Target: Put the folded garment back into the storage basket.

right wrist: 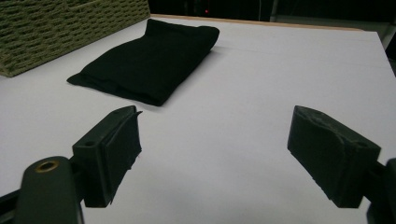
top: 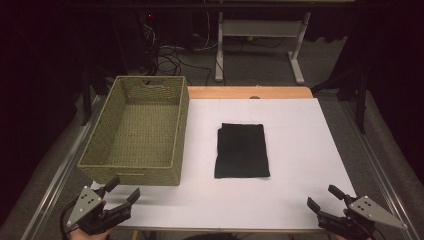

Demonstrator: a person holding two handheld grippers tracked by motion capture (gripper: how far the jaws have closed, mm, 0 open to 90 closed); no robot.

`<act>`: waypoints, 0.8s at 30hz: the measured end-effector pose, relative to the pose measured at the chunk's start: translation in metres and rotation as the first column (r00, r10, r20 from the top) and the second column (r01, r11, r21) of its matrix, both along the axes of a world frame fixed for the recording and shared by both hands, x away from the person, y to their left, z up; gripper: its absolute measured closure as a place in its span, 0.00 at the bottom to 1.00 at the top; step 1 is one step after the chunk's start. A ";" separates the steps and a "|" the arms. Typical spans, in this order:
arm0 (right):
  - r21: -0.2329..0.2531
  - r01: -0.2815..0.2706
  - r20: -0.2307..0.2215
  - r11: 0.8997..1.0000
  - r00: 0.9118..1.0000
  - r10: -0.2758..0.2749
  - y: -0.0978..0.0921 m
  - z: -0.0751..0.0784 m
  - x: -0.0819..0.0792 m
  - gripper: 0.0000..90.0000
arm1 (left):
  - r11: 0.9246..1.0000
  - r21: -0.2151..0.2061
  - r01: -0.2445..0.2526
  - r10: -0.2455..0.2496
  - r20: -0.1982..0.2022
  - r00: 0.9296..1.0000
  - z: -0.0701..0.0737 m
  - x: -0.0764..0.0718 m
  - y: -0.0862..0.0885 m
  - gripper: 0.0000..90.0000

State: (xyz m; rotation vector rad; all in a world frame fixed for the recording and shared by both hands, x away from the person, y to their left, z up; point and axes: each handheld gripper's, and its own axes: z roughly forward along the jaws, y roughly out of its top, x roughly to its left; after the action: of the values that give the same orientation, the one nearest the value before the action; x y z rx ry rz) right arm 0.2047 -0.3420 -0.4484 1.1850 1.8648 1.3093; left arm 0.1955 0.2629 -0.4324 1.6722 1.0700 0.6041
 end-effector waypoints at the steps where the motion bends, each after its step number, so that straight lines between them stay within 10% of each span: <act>1: -0.002 -0.002 0.001 1.000 1.000 0.002 0.000 0.000 0.000 0.20 | 1.000 0.001 0.005 -0.005 0.000 1.000 0.000 0.000 -0.002 0.24; 24: -0.005 -0.004 -0.001 1.000 1.000 0.004 0.001 0.000 0.000 0.20 | 0.996 0.042 0.075 -0.076 0.030 0.997 0.009 0.005 -0.026 0.24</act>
State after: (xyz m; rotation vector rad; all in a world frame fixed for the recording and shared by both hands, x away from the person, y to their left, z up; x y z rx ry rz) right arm 0.2043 -0.3410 -0.4483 1.1794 1.8711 1.3056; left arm 0.2009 0.2364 -0.4236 1.7250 0.9732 0.6044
